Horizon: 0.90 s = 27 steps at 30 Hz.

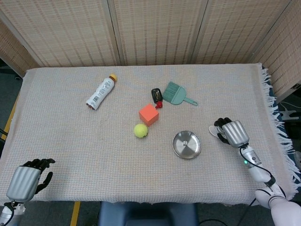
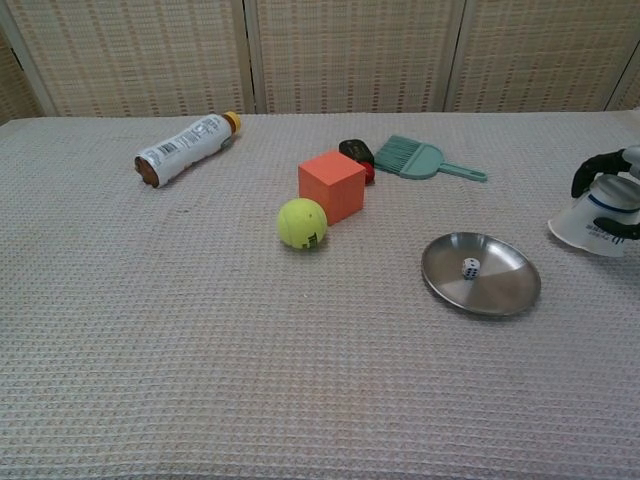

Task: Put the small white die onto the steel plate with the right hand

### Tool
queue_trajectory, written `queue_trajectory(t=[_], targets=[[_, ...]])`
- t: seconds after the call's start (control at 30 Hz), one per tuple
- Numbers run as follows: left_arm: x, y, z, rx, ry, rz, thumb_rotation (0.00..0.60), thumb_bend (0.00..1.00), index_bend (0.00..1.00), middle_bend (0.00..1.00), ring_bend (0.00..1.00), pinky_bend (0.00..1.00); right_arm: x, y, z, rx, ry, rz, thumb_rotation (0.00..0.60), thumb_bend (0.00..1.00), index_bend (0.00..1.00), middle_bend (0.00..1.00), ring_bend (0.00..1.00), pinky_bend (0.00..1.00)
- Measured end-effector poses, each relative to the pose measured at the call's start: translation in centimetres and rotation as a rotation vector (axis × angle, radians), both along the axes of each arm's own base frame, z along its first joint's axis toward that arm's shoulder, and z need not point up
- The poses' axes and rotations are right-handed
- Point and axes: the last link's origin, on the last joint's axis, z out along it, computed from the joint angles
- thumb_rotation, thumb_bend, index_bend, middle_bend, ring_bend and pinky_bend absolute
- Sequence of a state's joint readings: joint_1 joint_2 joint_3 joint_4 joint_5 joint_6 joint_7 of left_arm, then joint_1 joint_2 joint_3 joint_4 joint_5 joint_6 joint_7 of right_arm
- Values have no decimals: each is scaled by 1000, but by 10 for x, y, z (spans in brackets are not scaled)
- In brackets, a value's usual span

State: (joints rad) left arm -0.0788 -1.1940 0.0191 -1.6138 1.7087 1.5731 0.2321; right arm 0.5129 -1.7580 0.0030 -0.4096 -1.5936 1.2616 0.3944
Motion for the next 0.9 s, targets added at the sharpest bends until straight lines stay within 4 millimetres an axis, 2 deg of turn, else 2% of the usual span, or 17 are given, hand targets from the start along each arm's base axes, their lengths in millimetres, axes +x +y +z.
queue_trajectory(t=[0.23, 0.57, 0.9], targets=[[0, 0, 0, 2, 4, -1, 600, 391, 383, 491, 461, 618, 28, 6, -7, 9, -102, 113, 600, 404, 711, 578, 533, 835], [0, 0, 0, 5, 1, -2, 600, 392, 383, 495, 460, 618, 71, 23, -26, 159, -291, 153, 600, 404, 711, 578, 533, 835], [0, 0, 1, 5, -2, -2, 600, 391, 385, 499, 461, 618, 70, 24, -35, 217, -253, 112, 600, 404, 711, 578, 533, 836]])
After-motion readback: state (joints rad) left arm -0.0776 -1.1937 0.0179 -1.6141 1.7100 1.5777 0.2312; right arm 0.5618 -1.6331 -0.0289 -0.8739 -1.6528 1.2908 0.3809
